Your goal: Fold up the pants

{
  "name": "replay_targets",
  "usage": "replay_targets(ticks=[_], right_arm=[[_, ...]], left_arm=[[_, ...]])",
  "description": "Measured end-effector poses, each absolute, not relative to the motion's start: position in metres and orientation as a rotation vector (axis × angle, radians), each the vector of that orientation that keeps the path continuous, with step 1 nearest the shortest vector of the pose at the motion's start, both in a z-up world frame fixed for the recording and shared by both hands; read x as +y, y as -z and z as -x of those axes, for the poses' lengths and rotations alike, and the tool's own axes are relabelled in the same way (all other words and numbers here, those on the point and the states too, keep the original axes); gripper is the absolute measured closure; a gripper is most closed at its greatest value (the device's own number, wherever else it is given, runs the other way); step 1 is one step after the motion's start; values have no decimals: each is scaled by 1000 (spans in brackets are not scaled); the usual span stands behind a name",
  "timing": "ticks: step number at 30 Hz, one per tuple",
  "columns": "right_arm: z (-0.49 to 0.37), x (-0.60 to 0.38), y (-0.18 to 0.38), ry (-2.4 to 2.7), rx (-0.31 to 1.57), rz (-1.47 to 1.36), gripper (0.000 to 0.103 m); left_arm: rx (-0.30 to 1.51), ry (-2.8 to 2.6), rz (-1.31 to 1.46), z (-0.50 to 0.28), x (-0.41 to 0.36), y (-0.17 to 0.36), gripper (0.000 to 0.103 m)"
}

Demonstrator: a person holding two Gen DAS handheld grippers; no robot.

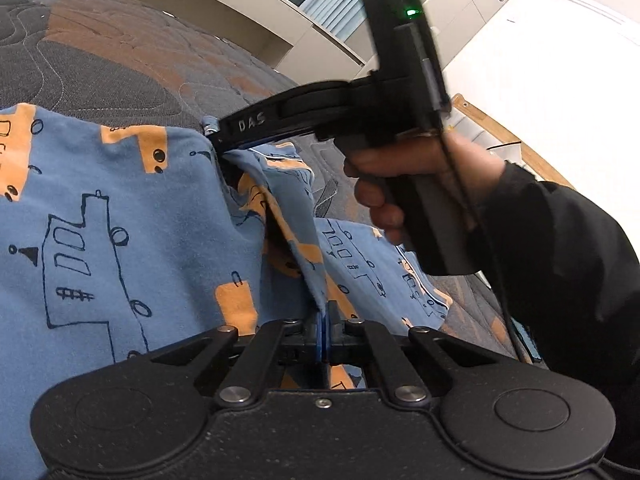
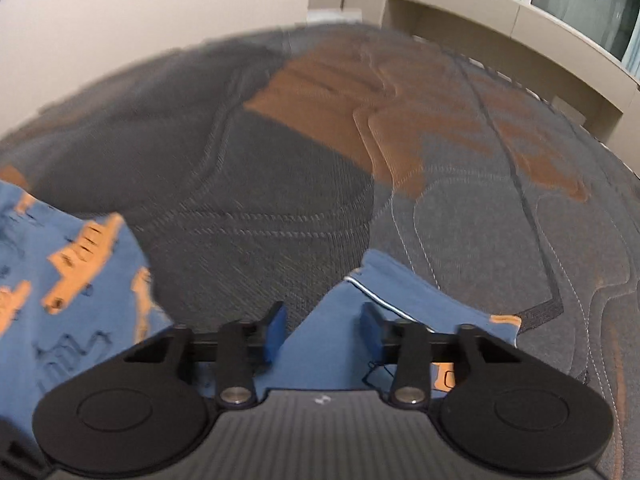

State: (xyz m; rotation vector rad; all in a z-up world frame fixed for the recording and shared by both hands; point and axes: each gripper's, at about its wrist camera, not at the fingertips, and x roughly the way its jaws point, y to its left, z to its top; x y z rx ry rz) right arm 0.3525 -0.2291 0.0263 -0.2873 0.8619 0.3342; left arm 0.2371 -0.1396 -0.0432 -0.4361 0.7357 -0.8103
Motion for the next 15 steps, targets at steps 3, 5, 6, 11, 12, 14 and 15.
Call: replay_targets(ticks=[3, 5, 6, 11, 12, 14, 15], right_arm=[[-345, -231, -25, -326, 830, 281, 99], [-333, -241, -32, -309, 777, 257, 100], [-326, -250, -37, -295, 743, 231, 100], [-270, -311, -68, -210, 582, 61, 100], [-252, -325, -72, -185, 550, 25, 100], [-218, -351, -78, -137, 502, -37, 100], [-199, -364, -78, -111, 483, -73, 100]], left_arm=[[709, 812, 436, -232, -136, 43, 103], [649, 819, 423, -222, -133, 40, 103], [609, 819, 409, -216, -131, 34, 103], [464, 831, 254, -187, -143, 13, 103], [452, 831, 214, -181, -148, 11, 103], [429, 833, 127, -171, -159, 8, 103], [420, 829, 85, -166, -165, 7, 103]])
